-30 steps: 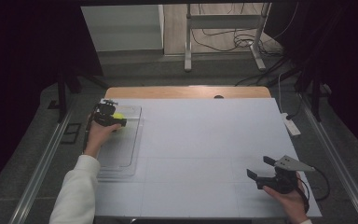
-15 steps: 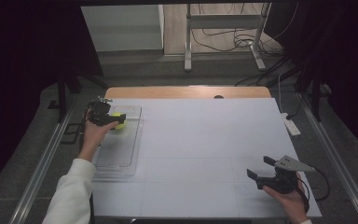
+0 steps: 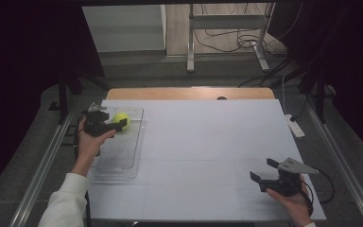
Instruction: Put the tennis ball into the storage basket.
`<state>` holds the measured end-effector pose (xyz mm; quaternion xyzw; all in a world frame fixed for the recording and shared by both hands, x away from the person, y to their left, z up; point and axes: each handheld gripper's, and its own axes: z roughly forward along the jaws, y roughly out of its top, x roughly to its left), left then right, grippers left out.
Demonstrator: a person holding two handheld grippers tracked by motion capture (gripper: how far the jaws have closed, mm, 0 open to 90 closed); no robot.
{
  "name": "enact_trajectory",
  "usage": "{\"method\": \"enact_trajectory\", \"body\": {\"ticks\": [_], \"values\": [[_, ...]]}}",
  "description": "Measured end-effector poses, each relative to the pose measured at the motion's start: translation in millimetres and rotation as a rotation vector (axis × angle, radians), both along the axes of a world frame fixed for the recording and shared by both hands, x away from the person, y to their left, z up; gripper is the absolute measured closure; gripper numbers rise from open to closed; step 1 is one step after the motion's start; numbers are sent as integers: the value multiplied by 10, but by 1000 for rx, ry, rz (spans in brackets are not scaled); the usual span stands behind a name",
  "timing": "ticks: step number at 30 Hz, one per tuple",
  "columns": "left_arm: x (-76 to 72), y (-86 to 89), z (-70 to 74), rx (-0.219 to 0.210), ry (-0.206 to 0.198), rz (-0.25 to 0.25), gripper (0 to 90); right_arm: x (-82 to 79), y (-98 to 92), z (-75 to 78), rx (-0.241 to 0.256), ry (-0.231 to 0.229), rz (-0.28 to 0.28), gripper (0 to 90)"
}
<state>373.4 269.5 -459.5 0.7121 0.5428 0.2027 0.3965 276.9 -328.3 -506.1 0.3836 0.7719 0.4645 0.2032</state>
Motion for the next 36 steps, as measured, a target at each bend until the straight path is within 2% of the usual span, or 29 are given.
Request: {"method": "enact_trajectory", "body": {"ticks": [2,5,9,10,11,12,18,21,22,30,36], "values": [[-25,-7,6,-2,-7,-3,178,-3,-2,0,1,0,-1,121],[-148,-46,36,-31,-26,-31,177,-9,-5,2,0,-2,-2,121],[-310,-94,55,-52,-55,-75,177,-16,-10,8,3,-5,-4,121],[-310,-94,55,-52,-55,-75,176,-16,-8,7,3,-4,-4,121],[-387,-121,62,-58,-67,-92,176,-15,-6,5,2,-4,-4,121],[-387,-121,62,-58,-67,-92,176,-15,-6,5,2,-4,-4,121],[-638,-211,41,-85,-94,-146,172,-17,-6,5,0,-4,-5,121],[-697,-242,31,-84,-99,-163,167,-14,-11,0,1,-1,-6,121],[-760,-265,18,-88,-103,-176,167,-14,-11,0,1,-1,-6,121],[-977,-348,-76,-100,-107,-203,166,-17,-21,2,4,0,-7,121],[-1067,-397,-132,-93,-95,-218,160,-22,-19,7,3,-3,-7,121]]}}
